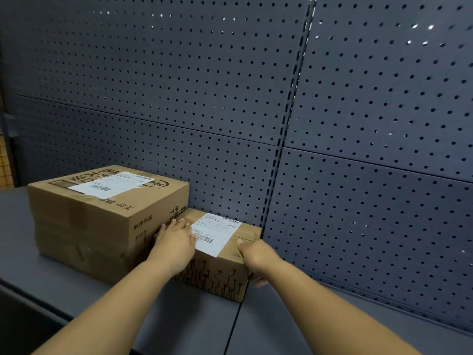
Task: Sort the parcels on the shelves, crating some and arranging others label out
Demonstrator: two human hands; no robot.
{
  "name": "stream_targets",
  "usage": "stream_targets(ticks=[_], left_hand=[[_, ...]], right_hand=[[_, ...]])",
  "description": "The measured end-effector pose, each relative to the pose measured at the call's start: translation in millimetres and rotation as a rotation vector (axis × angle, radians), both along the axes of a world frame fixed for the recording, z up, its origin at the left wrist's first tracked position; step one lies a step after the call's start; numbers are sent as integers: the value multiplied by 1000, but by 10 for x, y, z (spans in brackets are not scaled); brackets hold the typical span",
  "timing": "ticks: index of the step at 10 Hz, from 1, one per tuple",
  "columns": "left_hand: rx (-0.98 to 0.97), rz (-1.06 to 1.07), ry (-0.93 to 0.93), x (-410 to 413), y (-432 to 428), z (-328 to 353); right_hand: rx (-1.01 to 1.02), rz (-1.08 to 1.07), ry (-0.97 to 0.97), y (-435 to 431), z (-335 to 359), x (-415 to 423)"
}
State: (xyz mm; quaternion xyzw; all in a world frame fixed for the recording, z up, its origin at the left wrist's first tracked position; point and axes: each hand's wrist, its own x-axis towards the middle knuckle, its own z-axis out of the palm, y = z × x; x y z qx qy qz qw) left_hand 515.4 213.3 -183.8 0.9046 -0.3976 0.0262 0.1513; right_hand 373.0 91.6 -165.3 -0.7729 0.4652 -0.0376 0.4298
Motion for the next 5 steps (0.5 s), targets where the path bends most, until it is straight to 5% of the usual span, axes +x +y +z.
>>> stream_targets(ticks=[2,5], left_hand=[[-1,35,4,-15,-15,4],[-411,19,208,-273,-154,60]], right_hand=[[-13,17,4,-20,-36,-25],[-138,53,14,8,188,-411]])
